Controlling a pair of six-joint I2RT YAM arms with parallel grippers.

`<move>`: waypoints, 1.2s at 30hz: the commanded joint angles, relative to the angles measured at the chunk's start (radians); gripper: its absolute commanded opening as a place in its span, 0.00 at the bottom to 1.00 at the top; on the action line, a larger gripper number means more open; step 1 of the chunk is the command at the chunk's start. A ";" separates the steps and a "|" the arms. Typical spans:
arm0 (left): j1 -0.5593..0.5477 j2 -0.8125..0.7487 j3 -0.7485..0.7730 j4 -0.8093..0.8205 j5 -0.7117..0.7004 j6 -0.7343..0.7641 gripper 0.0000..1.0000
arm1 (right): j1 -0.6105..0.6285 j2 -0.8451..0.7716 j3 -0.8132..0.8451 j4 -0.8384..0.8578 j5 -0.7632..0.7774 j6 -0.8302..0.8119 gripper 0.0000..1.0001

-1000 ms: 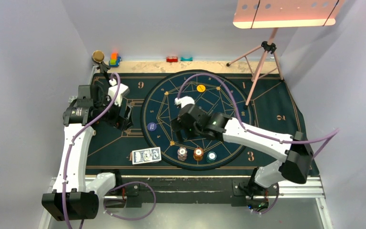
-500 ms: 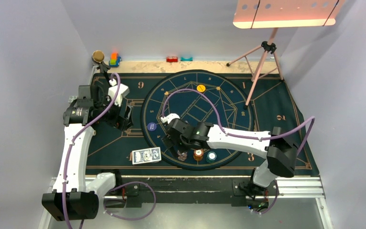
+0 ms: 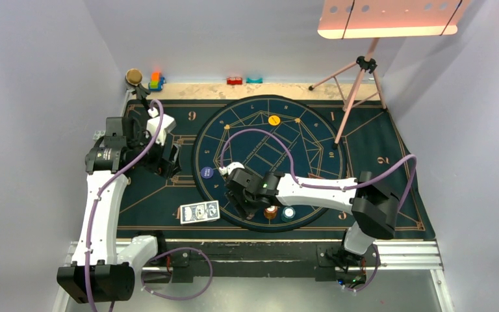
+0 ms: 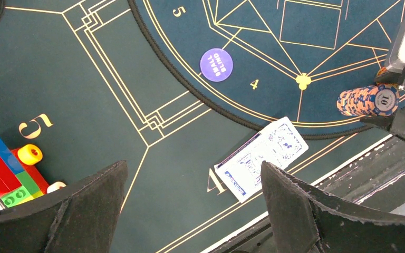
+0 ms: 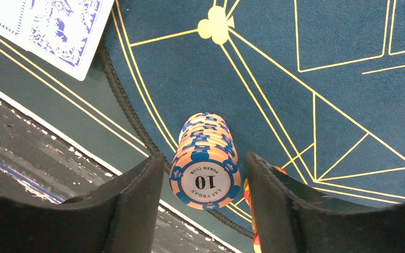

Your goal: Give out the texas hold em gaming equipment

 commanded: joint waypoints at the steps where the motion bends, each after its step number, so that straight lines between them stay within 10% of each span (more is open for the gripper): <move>1: 0.004 -0.020 0.012 0.021 -0.005 -0.019 1.00 | 0.006 -0.006 -0.011 0.041 0.009 0.003 0.58; 17: 0.005 -0.025 0.007 0.021 -0.021 -0.013 1.00 | 0.006 -0.036 0.037 -0.004 0.028 0.002 0.21; 36: 0.005 -0.002 -0.004 0.064 -0.041 -0.068 1.00 | -0.186 0.319 0.462 0.070 -0.041 -0.125 0.13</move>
